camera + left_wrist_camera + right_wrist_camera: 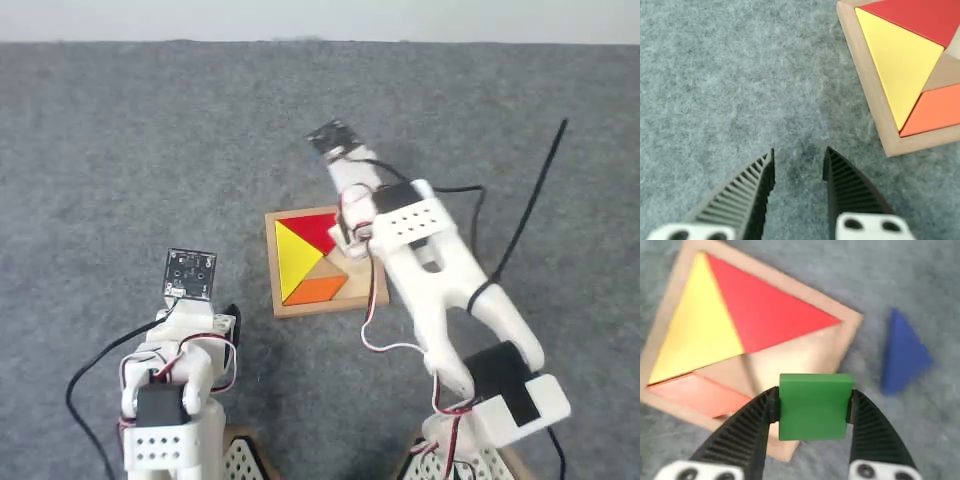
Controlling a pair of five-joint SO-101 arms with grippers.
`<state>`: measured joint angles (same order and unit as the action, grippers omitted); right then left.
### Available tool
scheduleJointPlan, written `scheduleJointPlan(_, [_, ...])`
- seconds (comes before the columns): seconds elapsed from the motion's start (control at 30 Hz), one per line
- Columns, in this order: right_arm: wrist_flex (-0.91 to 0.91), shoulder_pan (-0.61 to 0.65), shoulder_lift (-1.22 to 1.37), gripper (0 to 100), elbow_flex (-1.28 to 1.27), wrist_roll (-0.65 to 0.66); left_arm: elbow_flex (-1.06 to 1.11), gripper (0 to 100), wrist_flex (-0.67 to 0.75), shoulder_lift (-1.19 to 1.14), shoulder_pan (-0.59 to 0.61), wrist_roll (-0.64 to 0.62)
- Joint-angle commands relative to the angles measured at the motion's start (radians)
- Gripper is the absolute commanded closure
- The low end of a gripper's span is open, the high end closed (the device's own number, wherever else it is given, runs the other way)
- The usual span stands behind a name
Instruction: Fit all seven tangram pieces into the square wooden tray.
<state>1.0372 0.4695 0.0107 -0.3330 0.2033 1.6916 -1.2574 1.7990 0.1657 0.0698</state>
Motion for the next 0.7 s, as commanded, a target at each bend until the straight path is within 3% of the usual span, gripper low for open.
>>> scheduleJointPlan(0.0, [0.007,0.061,0.021,85.8,0.086,0.083,-0.008,85,-0.009,0.028,-0.003,0.006])
scheduleJointPlan(0.47, [-0.079,0.074,0.237,85.6,0.135,0.117,-0.008,85,-0.009,0.028,-0.003,0.006])
scheduleJointPlan(0.67, [-0.071,0.101,0.237,76.4,0.133,0.15,-0.008,85,-0.009,0.028,-0.003,0.006])
